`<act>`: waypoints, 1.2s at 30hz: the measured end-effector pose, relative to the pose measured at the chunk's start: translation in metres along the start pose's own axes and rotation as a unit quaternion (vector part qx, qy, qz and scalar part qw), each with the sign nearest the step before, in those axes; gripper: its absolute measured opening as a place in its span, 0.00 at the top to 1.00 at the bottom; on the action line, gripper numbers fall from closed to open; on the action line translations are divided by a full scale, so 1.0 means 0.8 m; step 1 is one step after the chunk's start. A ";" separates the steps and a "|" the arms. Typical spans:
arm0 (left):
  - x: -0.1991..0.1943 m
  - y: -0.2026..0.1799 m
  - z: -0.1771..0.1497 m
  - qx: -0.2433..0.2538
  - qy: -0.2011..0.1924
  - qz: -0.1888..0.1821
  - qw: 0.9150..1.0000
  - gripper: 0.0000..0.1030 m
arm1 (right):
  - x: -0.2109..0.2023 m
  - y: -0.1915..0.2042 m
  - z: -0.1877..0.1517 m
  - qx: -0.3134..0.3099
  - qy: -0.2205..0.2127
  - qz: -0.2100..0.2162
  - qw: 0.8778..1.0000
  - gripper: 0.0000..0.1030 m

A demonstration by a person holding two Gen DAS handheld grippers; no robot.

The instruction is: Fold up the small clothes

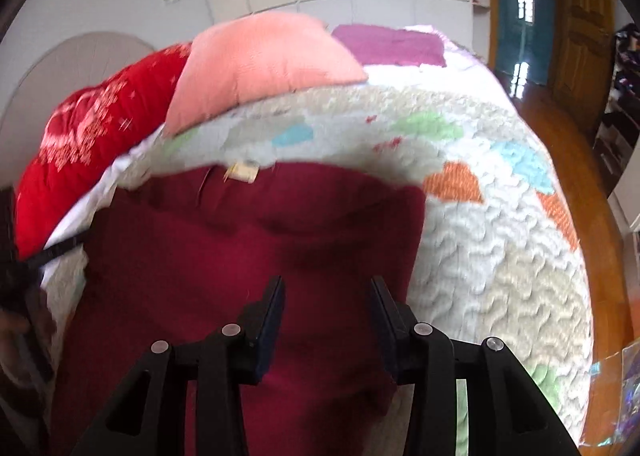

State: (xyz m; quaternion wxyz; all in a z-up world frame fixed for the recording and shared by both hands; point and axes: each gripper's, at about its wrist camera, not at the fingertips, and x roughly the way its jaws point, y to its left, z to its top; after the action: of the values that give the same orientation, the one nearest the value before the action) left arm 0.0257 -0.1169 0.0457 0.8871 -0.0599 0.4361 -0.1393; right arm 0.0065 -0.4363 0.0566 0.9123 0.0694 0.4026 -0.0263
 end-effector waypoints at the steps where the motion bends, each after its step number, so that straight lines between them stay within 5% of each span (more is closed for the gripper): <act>1: 0.005 -0.001 -0.002 0.004 0.003 0.011 1.000 0.55 | 0.010 0.001 0.011 0.000 -0.001 -0.004 1.000 0.60; 4: 0.018 0.006 -0.009 -0.002 0.020 0.017 1.000 0.52 | 0.059 0.015 0.026 -0.029 0.069 -0.005 0.997 0.60; 6: 0.022 0.013 -0.013 -0.014 0.021 0.012 1.000 0.49 | 0.087 0.032 0.027 -0.076 0.095 -0.049 0.991 0.60; 9: 0.025 0.014 -0.012 -0.018 0.024 0.012 0.999 0.47 | 0.102 0.040 0.039 -0.085 0.053 -0.085 0.991 0.57; 16: 0.021 0.018 -0.013 -0.020 0.029 0.002 0.999 0.47 | 0.069 0.006 0.041 0.020 0.026 -0.038 0.999 0.56; 19: 0.020 0.017 -0.016 -0.017 0.024 0.005 1.000 0.46 | 0.028 0.011 0.014 0.006 0.021 -0.021 1.000 0.54; 22: 0.019 0.013 -0.016 -0.011 0.021 0.013 1.000 0.44 | 0.003 0.014 -0.021 -0.020 0.029 -0.059 0.998 0.54; 26: 0.015 0.009 -0.018 -0.005 0.020 0.024 1.000 0.44 | 0.024 0.000 -0.058 -0.035 0.060 -0.092 0.993 0.53; 36: -0.029 0.006 -0.033 0.012 0.018 0.043 0.999 0.44 | -0.026 0.012 -0.056 -0.013 0.021 -0.078 0.997 0.52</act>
State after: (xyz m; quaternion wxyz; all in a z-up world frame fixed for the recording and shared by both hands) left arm -0.0081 -0.1053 0.0463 0.8851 -0.0281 0.4521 -0.1071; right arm -0.0393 -0.4201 0.0433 0.8998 0.0266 0.4259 -0.0908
